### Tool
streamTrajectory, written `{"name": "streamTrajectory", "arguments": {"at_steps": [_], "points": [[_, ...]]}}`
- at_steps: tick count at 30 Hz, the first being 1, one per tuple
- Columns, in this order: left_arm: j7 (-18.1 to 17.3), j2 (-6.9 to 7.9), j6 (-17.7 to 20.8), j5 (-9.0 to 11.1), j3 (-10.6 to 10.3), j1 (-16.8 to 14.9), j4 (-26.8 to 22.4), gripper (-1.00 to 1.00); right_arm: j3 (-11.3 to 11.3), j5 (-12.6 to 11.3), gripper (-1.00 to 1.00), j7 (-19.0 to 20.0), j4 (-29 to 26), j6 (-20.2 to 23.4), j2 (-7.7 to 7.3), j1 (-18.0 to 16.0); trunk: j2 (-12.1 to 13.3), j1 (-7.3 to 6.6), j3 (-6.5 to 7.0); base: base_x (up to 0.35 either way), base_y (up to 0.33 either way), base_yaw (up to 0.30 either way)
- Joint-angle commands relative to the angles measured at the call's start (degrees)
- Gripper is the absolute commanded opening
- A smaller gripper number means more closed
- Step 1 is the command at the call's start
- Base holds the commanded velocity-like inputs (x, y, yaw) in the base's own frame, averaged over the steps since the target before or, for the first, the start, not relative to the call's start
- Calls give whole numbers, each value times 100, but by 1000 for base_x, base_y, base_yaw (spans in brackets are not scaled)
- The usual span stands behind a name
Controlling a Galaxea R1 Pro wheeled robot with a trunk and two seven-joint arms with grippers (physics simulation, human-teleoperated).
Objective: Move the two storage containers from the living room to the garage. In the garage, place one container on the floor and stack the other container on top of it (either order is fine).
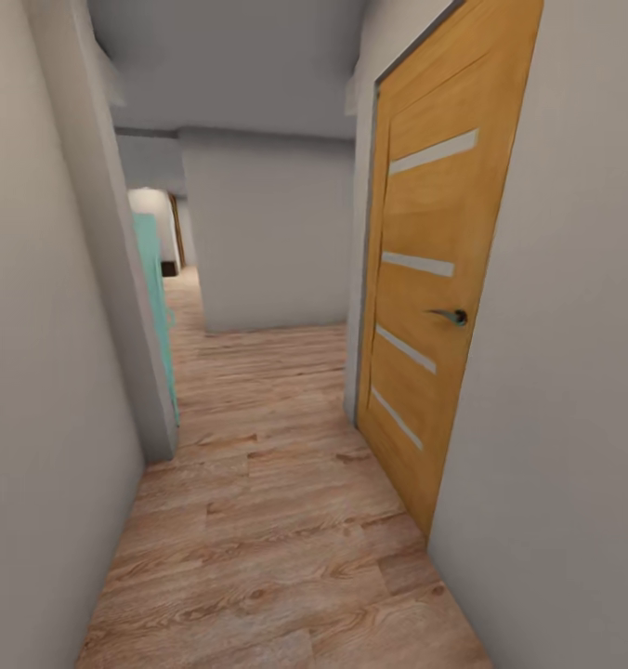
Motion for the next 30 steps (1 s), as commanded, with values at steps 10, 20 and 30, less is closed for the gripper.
{"name": "streamTrajectory", "arguments": {"at_steps": [10, 20, 30], "points": [[-1, -2, -13, 6, 32, -2, 1, 100, 44, -50, 100, -2, 18, -35, 2, -7, -3, 3, -6, 268, 0, 270], [8, -2, -12, 6, 32, -2, 1, 100, 21, -72, 100, -2, 18, -39, 2, -7, -3, 3, -6, 262, 0, 270], [13, -6, 4, 12, 25, -3, 10, 100, -19, -109, 100, 10, 18, -40, 3, -7, -3, 3, -6, 272, 0, 156]]}}
